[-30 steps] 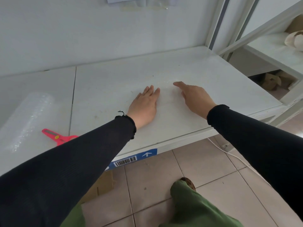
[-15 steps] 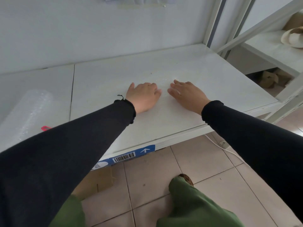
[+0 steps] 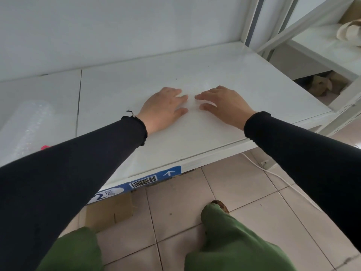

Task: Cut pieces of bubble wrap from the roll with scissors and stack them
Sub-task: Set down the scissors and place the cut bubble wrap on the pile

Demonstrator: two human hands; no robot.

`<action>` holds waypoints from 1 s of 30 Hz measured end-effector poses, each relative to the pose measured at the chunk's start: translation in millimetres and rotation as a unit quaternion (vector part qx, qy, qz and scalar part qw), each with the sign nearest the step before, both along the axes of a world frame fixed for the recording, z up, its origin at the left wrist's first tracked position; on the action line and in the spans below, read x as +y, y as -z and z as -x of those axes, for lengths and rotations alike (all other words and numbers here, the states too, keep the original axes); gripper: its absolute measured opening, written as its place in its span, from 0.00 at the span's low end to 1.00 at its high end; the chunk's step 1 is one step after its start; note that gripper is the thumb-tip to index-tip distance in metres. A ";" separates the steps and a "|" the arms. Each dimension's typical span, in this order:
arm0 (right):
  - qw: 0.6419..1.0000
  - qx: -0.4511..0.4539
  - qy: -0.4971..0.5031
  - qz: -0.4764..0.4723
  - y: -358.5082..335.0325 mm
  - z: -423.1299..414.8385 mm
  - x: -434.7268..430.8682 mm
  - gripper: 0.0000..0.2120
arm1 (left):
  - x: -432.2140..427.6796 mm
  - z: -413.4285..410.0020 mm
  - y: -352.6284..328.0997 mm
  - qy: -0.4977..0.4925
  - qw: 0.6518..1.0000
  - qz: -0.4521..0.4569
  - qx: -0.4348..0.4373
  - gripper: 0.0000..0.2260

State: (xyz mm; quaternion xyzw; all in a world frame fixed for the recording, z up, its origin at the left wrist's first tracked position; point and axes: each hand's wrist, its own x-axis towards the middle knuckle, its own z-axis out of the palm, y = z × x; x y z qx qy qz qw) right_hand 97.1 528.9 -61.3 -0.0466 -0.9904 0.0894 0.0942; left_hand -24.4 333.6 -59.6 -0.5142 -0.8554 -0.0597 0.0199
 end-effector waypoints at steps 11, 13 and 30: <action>0.999 0.007 -0.003 -0.047 2.8 6.9 1.2 0.18 | -6.4 0.2 2.9 0.026 0.998 -0.058 0.018 0.17; 0.998 -0.008 -0.009 -0.065 6.6 6.2 3.1 0.19 | -7.5 -1.7 4.4 0.019 0.998 -0.055 0.018 0.17; 0.998 -0.013 0.025 -0.048 15.3 16.3 -6.8 0.24 | 4.6 -5.2 11.1 0.003 1.000 0.000 0.004 0.22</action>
